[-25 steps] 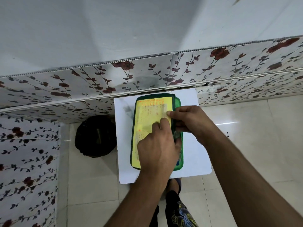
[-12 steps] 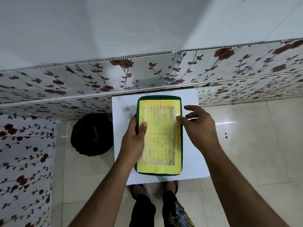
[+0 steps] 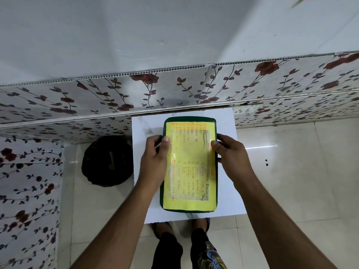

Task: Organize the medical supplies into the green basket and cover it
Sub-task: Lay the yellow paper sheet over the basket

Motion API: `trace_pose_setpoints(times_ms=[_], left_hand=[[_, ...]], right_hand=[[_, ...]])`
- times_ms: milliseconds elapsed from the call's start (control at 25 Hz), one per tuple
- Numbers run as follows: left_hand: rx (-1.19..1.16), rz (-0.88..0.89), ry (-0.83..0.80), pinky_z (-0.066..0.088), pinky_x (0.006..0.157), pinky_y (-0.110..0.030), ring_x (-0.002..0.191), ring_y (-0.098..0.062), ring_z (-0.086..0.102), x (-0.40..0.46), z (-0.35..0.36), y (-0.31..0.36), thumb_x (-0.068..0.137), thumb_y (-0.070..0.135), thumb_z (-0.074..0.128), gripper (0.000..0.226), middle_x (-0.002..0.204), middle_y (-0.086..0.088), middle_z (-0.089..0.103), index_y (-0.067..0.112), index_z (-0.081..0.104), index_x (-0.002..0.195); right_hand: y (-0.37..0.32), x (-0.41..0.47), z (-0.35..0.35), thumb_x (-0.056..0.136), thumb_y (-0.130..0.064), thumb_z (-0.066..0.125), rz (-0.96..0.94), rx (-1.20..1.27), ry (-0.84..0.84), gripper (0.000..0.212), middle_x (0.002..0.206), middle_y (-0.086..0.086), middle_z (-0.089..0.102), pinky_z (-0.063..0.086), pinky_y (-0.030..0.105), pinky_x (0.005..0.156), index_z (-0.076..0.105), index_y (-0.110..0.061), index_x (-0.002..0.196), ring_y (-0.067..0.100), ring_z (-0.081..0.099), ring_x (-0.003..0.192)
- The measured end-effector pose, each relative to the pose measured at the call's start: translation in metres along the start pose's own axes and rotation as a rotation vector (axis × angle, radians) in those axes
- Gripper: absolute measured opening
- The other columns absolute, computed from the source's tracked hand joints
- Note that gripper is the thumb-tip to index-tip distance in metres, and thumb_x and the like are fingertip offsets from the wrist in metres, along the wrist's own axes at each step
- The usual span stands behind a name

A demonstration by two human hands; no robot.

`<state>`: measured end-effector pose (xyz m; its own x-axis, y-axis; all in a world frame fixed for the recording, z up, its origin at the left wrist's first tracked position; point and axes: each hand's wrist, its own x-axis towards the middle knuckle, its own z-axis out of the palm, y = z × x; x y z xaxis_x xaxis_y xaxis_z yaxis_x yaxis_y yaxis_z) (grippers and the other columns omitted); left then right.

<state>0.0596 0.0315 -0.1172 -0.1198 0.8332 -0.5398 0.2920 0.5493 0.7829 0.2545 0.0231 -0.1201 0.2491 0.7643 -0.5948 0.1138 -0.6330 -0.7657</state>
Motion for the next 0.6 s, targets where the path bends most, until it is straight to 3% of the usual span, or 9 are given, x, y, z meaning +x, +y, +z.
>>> trace_pose_setpoints(times_ms=[120, 200, 280, 360, 480, 600], left_hand=[[-0.108, 0.006, -0.041, 0.047, 0.08, -0.015, 0.102, 0.003, 0.062, 0.033, -0.001, 0.018, 0.094, 0.056, 0.048, 0.038, 0.118, 0.015, 0.065, 0.039, 0.055, 0.127], [-0.125, -0.006, -0.087, 0.051, 0.086, -0.03, 0.095, -0.007, 0.066, 0.048, 0.006, 0.026, 0.094, 0.053, 0.049, 0.025, 0.106, 0.01, 0.071, 0.039, 0.064, 0.109], [-0.114, -0.018, -0.084, 0.051, 0.08, -0.038, 0.082, -0.017, 0.064, 0.054, 0.011, 0.026, 0.095, 0.05, 0.05, 0.025, 0.088, 0.001, 0.069, 0.032, 0.067, 0.095], [-0.144, -0.028, -0.065, 0.05, 0.078, -0.039, 0.079, -0.021, 0.062, 0.057, 0.012, 0.024, 0.096, 0.047, 0.05, 0.027, 0.083, -0.003, 0.067, 0.026, 0.066, 0.091], [-0.162, -0.038, -0.028, 0.045, 0.07, -0.036, 0.071, -0.02, 0.056, 0.056, 0.013, 0.026, 0.097, 0.042, 0.049, 0.028, 0.075, -0.003, 0.061, 0.022, 0.064, 0.086], [-0.154, -0.028, -0.004, 0.038, 0.063, -0.032, 0.065, -0.018, 0.049, 0.052, 0.018, 0.032, 0.099, 0.041, 0.048, 0.03, 0.071, -0.004, 0.055, 0.022, 0.061, 0.081]], right_hand=[[-0.016, 0.017, 0.006, 0.098, -0.041, 0.05, -0.009, 0.139, 0.027, 0.026, 0.102, -0.012, 0.076, 0.054, 0.037, 0.087, 0.072, -0.033, 0.108, 0.009, 0.068, 0.098], [-0.024, 0.027, 0.012, 0.098, -0.043, 0.05, 0.023, 0.199, 0.041, 0.033, 0.099, -0.007, 0.077, 0.051, 0.032, 0.081, 0.073, -0.023, 0.109, 0.011, 0.07, 0.095], [-0.023, 0.032, 0.018, 0.099, -0.041, 0.049, 0.033, 0.202, 0.06, 0.032, 0.093, -0.006, 0.077, 0.051, 0.032, 0.08, 0.075, -0.021, 0.103, 0.014, 0.071, 0.092], [-0.02, 0.033, 0.021, 0.1, -0.037, 0.049, 0.022, 0.201, 0.085, 0.03, 0.093, -0.005, 0.077, 0.054, 0.038, 0.086, 0.075, -0.022, 0.101, 0.017, 0.071, 0.093], [-0.019, 0.034, 0.025, 0.101, -0.032, 0.048, 0.014, 0.209, 0.125, 0.029, 0.095, -0.003, 0.077, 0.054, 0.045, 0.092, 0.074, -0.022, 0.099, 0.02, 0.07, 0.095], [-0.019, 0.033, 0.029, 0.101, -0.032, 0.046, -0.018, 0.188, 0.156, 0.03, 0.098, -0.002, 0.075, 0.053, 0.043, 0.093, 0.073, -0.019, 0.103, 0.019, 0.068, 0.097]])
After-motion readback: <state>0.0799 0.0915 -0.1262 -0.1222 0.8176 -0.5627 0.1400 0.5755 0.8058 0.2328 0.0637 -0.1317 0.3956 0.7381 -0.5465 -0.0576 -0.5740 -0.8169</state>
